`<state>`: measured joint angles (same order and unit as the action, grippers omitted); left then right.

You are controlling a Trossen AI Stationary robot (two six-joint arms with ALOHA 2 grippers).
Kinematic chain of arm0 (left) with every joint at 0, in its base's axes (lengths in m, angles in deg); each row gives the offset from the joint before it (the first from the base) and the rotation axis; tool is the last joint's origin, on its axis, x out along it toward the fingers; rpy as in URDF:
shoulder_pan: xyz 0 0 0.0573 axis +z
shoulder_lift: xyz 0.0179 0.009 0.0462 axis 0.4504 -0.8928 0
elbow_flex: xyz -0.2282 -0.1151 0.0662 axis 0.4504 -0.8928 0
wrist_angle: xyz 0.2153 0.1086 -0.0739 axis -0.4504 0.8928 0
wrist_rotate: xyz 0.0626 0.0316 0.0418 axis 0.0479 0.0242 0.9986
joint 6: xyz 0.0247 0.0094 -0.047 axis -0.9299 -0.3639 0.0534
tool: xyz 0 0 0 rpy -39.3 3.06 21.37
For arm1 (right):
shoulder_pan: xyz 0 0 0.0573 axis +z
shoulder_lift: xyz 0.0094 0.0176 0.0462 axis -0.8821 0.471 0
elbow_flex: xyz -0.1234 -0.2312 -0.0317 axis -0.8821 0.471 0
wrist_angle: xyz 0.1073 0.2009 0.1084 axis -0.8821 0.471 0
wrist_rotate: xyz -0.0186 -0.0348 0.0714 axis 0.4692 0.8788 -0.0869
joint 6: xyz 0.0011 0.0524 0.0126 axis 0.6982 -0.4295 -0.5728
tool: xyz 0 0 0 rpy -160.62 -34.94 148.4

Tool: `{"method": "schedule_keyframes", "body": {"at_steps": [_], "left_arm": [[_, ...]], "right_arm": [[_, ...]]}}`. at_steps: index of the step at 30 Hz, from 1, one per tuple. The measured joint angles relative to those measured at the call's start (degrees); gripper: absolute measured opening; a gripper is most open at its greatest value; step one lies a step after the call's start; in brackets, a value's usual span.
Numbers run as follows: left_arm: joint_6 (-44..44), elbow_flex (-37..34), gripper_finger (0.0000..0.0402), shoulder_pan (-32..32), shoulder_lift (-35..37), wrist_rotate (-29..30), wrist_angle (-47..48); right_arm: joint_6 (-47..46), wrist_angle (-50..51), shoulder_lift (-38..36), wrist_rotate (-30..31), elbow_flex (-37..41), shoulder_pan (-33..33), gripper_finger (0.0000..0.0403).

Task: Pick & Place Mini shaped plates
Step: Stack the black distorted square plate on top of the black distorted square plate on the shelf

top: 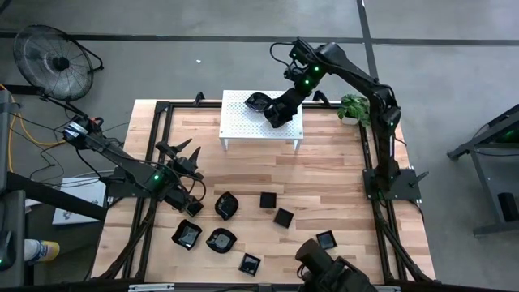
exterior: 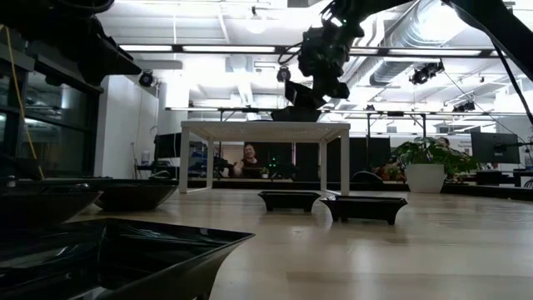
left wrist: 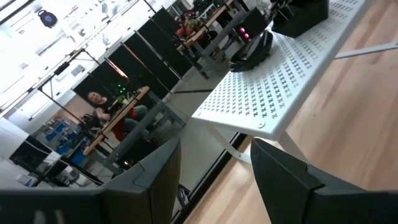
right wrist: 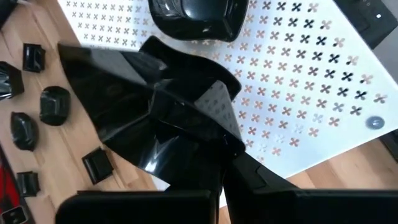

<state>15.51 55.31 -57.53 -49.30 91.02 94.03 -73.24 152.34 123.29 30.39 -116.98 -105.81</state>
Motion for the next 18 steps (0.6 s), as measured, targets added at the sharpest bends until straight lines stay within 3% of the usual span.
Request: {"method": "schedule_keyframes", "body": {"at_steps": [18], "left_arm": [[-0.02, 0.00, 0.0189, 0.00, 0.00, 0.41, -1.89]], "right_arm": [[1.88, -2.88, 1.23, -6.29, 0.43, 1.95, 0.0000]]}}
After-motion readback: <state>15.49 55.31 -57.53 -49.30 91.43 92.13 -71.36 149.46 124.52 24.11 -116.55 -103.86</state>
